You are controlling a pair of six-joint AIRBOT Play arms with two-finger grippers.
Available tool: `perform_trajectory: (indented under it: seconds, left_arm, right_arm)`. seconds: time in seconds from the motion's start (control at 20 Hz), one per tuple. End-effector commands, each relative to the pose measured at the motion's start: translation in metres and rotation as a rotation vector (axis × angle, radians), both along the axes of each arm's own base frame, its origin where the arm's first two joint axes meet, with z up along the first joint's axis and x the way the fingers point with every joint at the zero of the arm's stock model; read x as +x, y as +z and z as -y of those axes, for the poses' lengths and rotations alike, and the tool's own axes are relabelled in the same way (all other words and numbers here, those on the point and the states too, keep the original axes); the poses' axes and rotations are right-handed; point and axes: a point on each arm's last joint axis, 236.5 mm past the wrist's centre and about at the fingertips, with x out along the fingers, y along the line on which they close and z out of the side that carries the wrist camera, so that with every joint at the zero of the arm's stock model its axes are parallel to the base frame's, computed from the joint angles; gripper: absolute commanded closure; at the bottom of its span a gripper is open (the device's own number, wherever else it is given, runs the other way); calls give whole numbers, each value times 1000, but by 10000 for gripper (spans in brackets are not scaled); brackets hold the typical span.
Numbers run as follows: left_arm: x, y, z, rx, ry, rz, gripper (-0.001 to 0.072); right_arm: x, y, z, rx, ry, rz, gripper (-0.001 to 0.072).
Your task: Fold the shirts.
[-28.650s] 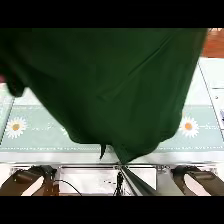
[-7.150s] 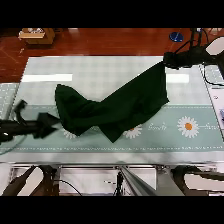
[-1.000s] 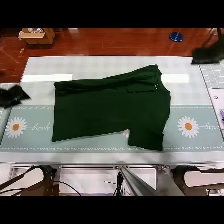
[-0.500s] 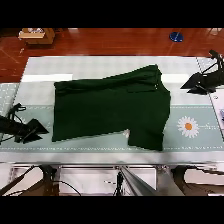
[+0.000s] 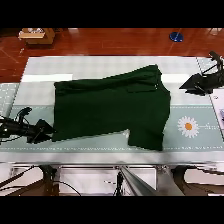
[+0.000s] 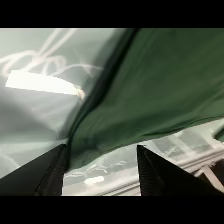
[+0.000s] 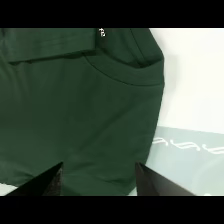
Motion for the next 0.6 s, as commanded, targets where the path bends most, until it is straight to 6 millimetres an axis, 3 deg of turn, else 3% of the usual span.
perform_trajectory:
  seconds: [0.0, 0.2, 0.25, 0.3, 0.35, 0.55]
  left_arm:
    - [13, -15, 4, 12, 4, 25, 152]
    - [7, -31, 24, -2, -79, -24, 175]
    - [5, -34, 28, -7, -95, -35, 319]
    - [3, -36, 31, -12, -105, -46, 601]
    - [3, -36, 31, -15, -107, -49, 682]
    - [1, -34, 32, -25, -118, -48, 684]
  right_arm:
    - [-1, 3, -5, 26, 6, 0, 191]
    - [3, 19, -10, 40, -9, 45, 191]
    - [3, 25, -10, 32, -11, 64, 191]
    - [3, 33, -8, 15, -13, 86, 191]
    - [1, 38, -4, -15, -13, 101, 191]
    - [-21, 31, 36, -127, -83, 38, 191]
